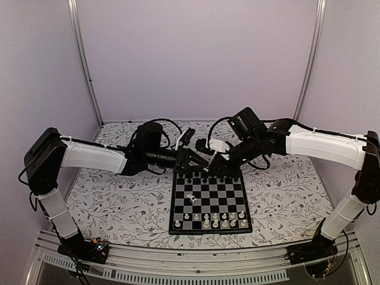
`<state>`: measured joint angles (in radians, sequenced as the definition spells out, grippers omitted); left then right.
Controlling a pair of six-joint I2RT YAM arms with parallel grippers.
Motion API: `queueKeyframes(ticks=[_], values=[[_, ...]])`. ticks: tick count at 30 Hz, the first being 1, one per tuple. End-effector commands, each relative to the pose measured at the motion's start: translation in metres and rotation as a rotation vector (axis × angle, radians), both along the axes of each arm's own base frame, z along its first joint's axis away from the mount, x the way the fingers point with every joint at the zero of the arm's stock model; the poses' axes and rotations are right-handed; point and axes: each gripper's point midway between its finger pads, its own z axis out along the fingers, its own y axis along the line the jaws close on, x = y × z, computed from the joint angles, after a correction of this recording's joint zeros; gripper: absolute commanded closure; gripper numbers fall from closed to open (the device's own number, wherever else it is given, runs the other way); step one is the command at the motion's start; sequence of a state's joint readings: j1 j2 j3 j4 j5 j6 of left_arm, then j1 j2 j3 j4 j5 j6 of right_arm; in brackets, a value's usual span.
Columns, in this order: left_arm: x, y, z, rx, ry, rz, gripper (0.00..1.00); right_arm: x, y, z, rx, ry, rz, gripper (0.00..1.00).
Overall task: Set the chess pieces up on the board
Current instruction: Place the chess piece on the chessboard.
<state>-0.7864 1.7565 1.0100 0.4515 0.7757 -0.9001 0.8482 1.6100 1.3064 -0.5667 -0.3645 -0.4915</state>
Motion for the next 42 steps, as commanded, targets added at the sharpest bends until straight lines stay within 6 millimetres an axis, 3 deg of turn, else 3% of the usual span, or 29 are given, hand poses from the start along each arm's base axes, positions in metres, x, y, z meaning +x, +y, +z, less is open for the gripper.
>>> queueKeyframes(ticks=[1, 16, 17, 21, 25, 30, 34, 37, 42], values=[[-0.012, -0.006, -0.002, -0.015, 0.008, -0.047, 0.7, 0.013, 0.004, 0.009, 0.023, -0.029, -0.029, 0.88], [-0.019, -0.01, 0.001, -0.046, 0.023, -0.089, 0.99, 0.015, 0.004, 0.005, 0.013, -0.027, -0.039, 0.84], [-0.019, -0.01, 0.001, -0.045, 0.021, -0.088, 1.0, 0.016, 0.004, 0.005, 0.014, -0.029, -0.041, 0.81], [-0.013, -0.006, 0.001, -0.008, -0.006, -0.057, 1.0, 0.015, -0.003, 0.004, 0.008, -0.026, -0.047, 0.49], [0.004, 0.007, -0.005, 0.17, -0.132, 0.046, 1.0, 0.013, -0.026, 0.014, 0.061, -0.009, -0.039, 0.36], [0.018, 0.043, -0.018, 0.437, -0.286, 0.171, 1.0, 0.029, -0.07, 0.033, 0.166, -0.01, -0.102, 0.32], [0.016, 0.079, -0.041, 0.691, -0.387, 0.23, 1.0, 0.042, -0.098, 0.02, 0.191, -0.059, -0.169, 0.31], [0.007, 0.096, -0.059, 0.856, -0.438, 0.225, 1.0, 0.048, -0.109, 0.005, 0.182, -0.055, -0.212, 0.3], [-0.018, 0.105, -0.084, 1.027, -0.492, 0.153, 1.0, 0.056, -0.116, -0.003, 0.164, -0.065, -0.241, 0.3]])
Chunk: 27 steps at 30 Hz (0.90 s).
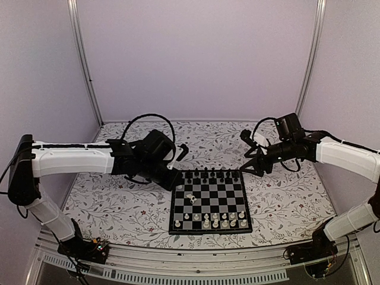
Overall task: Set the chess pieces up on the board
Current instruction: Place the chess piece on the chessboard.
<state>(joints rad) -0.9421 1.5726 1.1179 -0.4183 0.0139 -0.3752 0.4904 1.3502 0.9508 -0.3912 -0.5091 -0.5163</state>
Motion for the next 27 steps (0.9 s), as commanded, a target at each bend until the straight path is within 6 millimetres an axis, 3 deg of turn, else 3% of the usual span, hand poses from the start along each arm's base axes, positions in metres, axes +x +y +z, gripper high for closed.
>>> queueKeyframes(ticks=[1, 9, 19, 27], values=[[-0.018, 0.026, -0.031, 0.272, -0.041, -0.029, 1.0, 0.011, 0.002, 0.006, 0.028, -0.051, -0.002, 0.3], [-0.05, 0.014, -0.056, 0.339, 0.006, -0.125, 1.0, 0.011, 0.001, -0.003, 0.009, -0.039, -0.004, 0.3], [-0.079, -0.004, -0.072, 0.301, 0.081, -0.222, 1.0, 0.009, 0.001, -0.008, 0.003, -0.027, 0.004, 0.3], [-0.085, -0.006, -0.086, 0.331, 0.099, -0.246, 1.0, 0.009, 0.001, -0.01, 0.001, -0.023, 0.008, 0.3]])
